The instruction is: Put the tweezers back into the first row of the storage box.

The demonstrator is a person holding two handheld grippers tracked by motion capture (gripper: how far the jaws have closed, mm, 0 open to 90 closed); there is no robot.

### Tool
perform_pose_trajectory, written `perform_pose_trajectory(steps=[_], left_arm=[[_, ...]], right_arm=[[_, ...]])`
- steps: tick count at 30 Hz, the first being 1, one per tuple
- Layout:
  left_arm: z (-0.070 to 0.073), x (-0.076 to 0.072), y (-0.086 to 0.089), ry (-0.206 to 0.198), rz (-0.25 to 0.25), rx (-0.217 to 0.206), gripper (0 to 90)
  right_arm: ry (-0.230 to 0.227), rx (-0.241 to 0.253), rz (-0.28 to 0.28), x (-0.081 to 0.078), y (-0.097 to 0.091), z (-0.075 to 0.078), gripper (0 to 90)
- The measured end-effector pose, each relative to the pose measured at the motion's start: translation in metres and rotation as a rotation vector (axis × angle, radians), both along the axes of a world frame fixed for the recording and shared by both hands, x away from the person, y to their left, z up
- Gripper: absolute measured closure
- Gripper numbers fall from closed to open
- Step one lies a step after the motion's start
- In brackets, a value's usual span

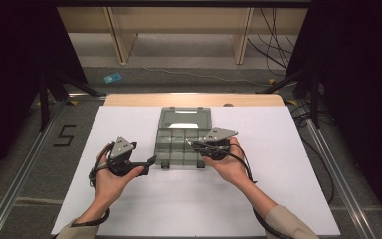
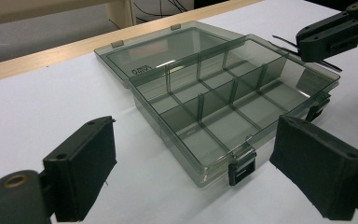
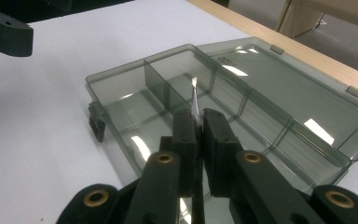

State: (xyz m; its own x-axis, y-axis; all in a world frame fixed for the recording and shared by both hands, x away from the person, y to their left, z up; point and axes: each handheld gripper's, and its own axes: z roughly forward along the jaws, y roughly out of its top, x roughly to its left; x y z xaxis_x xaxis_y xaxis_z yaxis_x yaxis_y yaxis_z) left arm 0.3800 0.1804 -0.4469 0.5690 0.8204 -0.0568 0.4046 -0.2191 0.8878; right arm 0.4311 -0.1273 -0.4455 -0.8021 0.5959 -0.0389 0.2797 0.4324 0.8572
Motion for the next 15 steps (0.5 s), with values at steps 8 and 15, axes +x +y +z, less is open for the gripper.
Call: perform_pose_trajectory(steps=[8,15], left_arm=[[0.0000,-0.0001,0.0001,-0.001,0.000,-0.001,12.5],[0.0000,0.0000,0.0001,-0.001,0.001,-0.001,12.5]], right_arm=[[-0.011,0.006,-0.012,0.0047,-0.0005,0.0004,84.6],[-0.005,0.005,-0.016,0.0075,-0.0015,0.0008,84.6]])
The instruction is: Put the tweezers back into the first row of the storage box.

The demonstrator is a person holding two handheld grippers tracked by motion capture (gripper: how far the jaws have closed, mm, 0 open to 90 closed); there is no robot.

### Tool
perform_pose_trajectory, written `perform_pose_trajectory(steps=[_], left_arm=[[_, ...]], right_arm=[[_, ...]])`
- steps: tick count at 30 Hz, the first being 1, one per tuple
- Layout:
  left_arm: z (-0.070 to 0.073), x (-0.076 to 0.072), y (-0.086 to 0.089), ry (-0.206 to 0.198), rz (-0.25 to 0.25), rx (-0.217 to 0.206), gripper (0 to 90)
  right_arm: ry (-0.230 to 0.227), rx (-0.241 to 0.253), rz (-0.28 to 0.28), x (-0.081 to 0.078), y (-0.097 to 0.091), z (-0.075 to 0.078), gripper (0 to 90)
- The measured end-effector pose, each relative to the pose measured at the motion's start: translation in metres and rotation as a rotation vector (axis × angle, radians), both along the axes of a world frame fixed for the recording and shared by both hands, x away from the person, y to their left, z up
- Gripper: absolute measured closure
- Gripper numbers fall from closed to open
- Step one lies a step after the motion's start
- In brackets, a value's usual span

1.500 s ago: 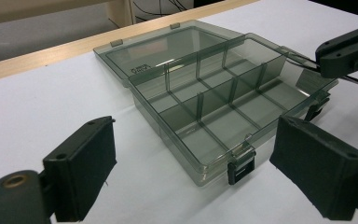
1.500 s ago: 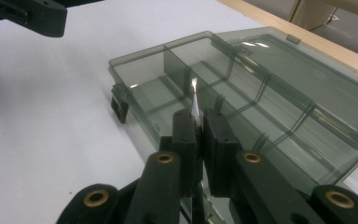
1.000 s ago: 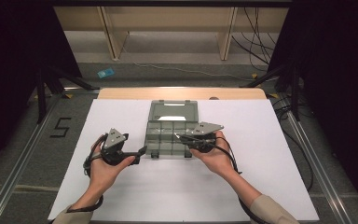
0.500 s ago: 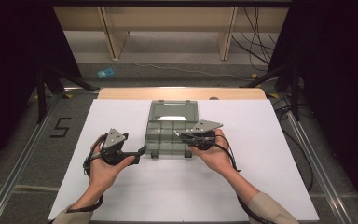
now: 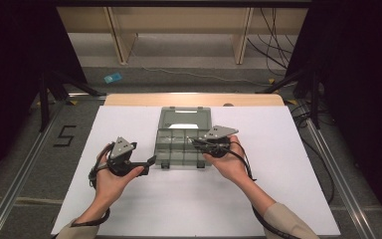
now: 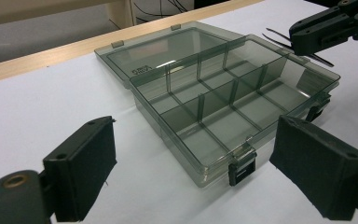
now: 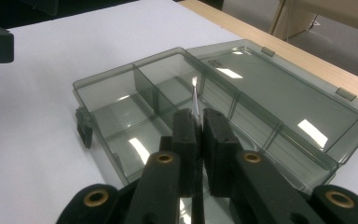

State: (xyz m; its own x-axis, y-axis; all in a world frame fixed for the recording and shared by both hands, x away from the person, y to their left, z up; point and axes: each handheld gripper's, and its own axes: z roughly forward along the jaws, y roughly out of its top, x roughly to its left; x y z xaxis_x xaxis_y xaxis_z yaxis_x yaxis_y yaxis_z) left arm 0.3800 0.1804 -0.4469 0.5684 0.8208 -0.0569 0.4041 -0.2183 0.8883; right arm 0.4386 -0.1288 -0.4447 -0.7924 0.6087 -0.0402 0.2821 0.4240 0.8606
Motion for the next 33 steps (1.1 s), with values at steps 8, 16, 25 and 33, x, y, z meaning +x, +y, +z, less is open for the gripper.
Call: perform_pose_trajectory(steps=[8,16,25,33], left_arm=[[0.000,0.000,0.000,0.001,-0.001,0.001,12.5],[0.000,0.000,0.000,-0.001,0.000,0.000,12.5],[0.001,0.000,0.001,-0.006,-0.003,0.005,12.5],[0.000,0.000,0.001,-0.004,-0.006,0.002,12.5]], right_arm=[[-0.003,0.002,-0.005,0.003,0.000,0.000,84.6],[-0.007,0.004,-0.015,0.005,0.000,0.000,84.6],[-0.018,-0.003,-0.015,0.008,-0.001,0.001,84.6],[-0.011,0.002,-0.029,0.010,-0.002,0.001,84.5]])
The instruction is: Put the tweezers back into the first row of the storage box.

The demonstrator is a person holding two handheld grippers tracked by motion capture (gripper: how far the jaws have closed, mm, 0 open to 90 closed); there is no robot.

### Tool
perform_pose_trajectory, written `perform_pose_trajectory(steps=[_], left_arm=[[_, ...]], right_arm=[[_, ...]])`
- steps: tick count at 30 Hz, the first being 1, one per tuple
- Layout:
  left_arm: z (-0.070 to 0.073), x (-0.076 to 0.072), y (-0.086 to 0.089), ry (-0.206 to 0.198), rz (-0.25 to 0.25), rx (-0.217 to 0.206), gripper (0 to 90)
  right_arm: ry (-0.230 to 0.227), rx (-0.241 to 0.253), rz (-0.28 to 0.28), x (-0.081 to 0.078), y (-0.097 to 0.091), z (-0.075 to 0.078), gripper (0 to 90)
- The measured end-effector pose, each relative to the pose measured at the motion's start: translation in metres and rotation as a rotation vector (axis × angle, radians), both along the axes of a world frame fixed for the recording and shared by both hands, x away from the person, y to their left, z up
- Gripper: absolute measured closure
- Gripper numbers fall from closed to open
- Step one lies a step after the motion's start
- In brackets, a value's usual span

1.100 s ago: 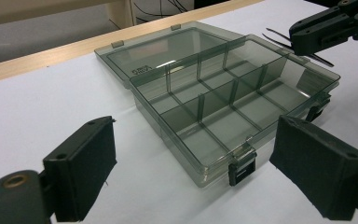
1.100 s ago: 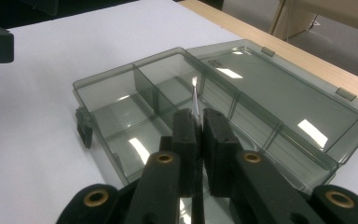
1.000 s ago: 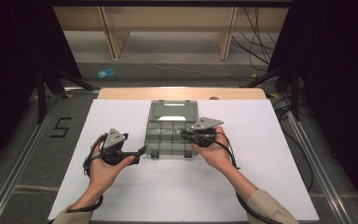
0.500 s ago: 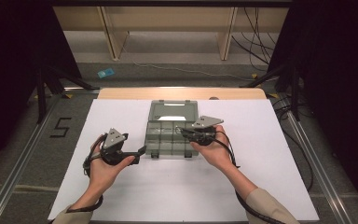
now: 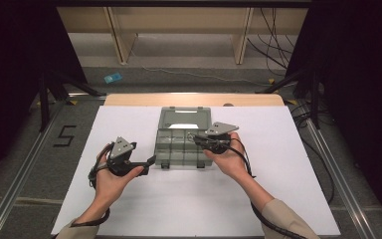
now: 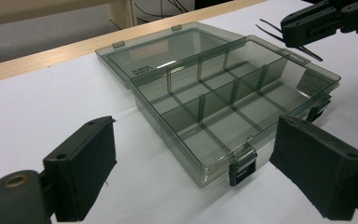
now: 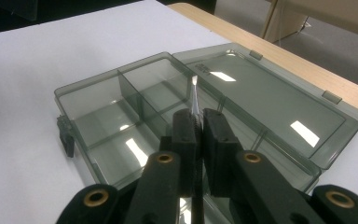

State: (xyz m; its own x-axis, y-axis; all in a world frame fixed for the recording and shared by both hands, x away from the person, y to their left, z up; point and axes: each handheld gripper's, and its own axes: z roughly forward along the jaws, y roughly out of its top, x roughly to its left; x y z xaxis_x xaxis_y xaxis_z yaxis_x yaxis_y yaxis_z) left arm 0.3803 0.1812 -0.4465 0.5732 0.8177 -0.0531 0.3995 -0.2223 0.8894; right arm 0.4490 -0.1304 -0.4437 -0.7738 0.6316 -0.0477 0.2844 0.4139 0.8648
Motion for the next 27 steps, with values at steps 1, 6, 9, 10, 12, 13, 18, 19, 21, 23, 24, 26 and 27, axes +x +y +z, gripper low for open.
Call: perform_pose_trajectory(steps=[1,6,9,10,12,13,18,19,21,23,24,26,27], left_arm=[[0.000,0.000,0.000,-0.001,0.001,0.001,12.5],[0.000,0.000,0.000,-0.002,0.004,0.003,12.6],[0.000,0.000,0.000,0.003,0.005,-0.003,12.5],[0.000,0.000,0.000,0.005,0.008,-0.007,12.6],[0.000,0.000,0.000,0.001,0.008,-0.002,12.5],[0.000,0.000,0.000,0.002,0.008,-0.003,12.5],[0.000,0.000,0.000,0.001,0.008,-0.002,12.6],[0.000,-0.001,0.000,0.006,0.012,-0.011,12.6],[0.000,0.000,0.000,0.002,0.009,-0.007,12.6],[0.000,0.000,0.000,0.006,0.013,-0.011,12.6],[0.000,0.000,0.000,0.006,0.013,-0.009,12.5],[0.000,0.000,0.000,0.003,0.012,-0.008,12.5],[0.001,0.000,0.000,-0.002,0.007,-0.001,12.6]], right_arm=[[0.000,0.000,0.000,0.000,0.000,0.000,84.5],[0.000,0.001,-0.002,0.003,0.000,0.000,84.6],[-0.002,0.002,-0.003,0.003,0.000,0.000,84.5],[-0.001,0.004,-0.004,0.004,0.000,0.000,84.6],[0.000,0.000,-0.003,0.005,0.000,0.000,84.6],[0.000,0.000,-0.004,0.005,0.000,0.000,84.6],[-0.003,0.003,-0.013,0.008,0.001,0.000,84.5],[-0.008,0.000,-0.013,0.009,0.001,0.000,84.6],[-0.006,0.000,-0.013,0.009,0.001,0.000,84.6],[-0.004,-0.002,-0.012,0.010,0.001,0.001,84.5],[-0.001,-0.001,-0.014,0.010,0.001,0.001,84.6],[-0.008,0.001,-0.019,0.012,0.002,0.001,84.5],[-0.007,-0.005,-0.015,0.013,0.001,0.002,84.5]])
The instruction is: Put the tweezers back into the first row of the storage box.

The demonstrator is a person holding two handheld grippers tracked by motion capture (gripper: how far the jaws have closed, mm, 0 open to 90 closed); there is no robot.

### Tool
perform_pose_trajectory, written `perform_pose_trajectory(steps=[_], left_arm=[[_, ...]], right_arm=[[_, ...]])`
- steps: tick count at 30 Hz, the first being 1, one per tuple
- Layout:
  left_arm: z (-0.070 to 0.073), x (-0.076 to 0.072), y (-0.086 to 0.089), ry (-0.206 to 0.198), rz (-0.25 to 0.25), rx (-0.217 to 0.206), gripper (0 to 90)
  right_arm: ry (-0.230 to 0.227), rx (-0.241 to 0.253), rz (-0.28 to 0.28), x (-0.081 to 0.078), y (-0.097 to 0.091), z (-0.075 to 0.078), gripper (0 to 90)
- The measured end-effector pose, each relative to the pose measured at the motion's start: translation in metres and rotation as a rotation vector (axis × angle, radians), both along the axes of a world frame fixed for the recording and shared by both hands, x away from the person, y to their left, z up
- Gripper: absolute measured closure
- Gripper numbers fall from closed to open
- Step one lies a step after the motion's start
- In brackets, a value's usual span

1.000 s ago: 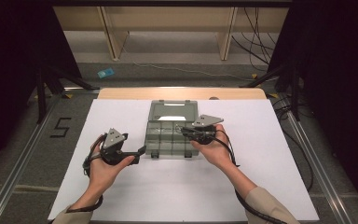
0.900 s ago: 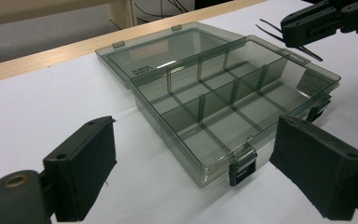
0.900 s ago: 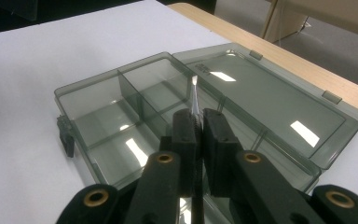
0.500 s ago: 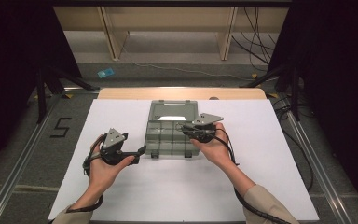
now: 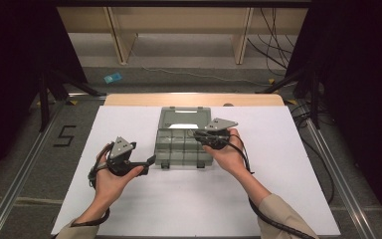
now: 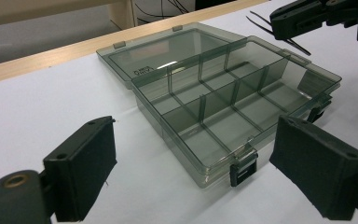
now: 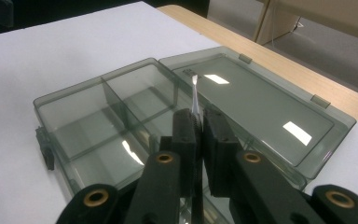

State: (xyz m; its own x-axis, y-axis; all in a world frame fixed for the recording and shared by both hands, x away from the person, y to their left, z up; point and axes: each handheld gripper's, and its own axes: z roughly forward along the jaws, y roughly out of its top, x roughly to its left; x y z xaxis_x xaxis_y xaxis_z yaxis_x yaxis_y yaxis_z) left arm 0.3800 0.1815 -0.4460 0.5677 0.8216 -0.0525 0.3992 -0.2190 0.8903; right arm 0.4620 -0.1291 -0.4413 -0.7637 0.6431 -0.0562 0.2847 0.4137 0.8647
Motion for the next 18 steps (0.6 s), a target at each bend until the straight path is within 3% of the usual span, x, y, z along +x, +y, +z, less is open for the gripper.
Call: perform_pose_trajectory(steps=[18], left_arm=[[0.000,0.000,0.000,0.003,0.003,-0.004,12.6]], right_arm=[[0.006,-0.029,-0.014,0.015,0.002,0.000,84.5]])
